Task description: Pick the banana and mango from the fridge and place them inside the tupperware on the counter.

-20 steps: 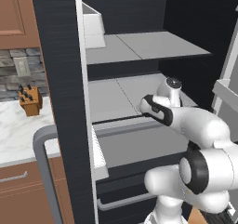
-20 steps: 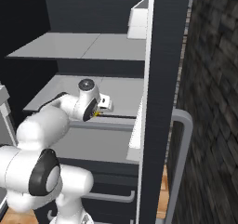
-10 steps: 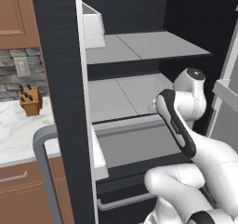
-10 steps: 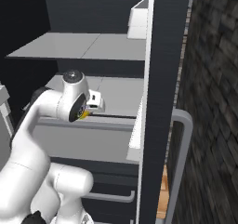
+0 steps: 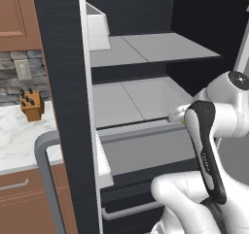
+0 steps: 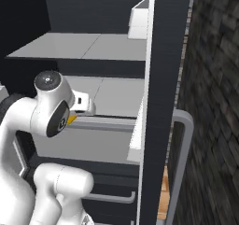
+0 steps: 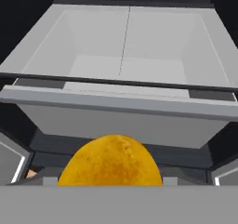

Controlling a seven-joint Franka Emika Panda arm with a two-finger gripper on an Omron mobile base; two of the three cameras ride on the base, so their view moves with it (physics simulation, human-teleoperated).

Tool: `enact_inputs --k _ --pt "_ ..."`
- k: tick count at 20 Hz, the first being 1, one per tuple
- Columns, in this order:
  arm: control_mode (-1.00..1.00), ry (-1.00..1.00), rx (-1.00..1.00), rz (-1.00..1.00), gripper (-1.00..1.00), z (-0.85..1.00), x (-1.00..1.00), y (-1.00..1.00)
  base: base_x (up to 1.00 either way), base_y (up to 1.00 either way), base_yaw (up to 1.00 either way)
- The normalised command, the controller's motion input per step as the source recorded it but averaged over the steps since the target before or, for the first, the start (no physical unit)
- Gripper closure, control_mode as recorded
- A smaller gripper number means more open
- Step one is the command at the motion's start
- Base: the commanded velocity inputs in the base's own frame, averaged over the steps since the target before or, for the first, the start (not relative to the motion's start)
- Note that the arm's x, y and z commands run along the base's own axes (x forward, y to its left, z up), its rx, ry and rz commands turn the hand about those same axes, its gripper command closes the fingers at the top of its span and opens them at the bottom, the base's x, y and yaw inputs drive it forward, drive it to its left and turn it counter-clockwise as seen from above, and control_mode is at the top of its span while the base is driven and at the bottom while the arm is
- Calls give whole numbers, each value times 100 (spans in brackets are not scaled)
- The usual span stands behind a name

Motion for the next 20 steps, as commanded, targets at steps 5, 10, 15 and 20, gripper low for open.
enact_inputs --k 5,10,15,20 --pt "-100 1 0 0 100 24 -69 0 0 0 0" --pt "100 0 0 0 100 0 0 0 -79 0 0" --pt "100 0 0 0 100 0 0 0 -100 1 0" --pt "100 0 0 0 100 0 0 0 -76 72 0"
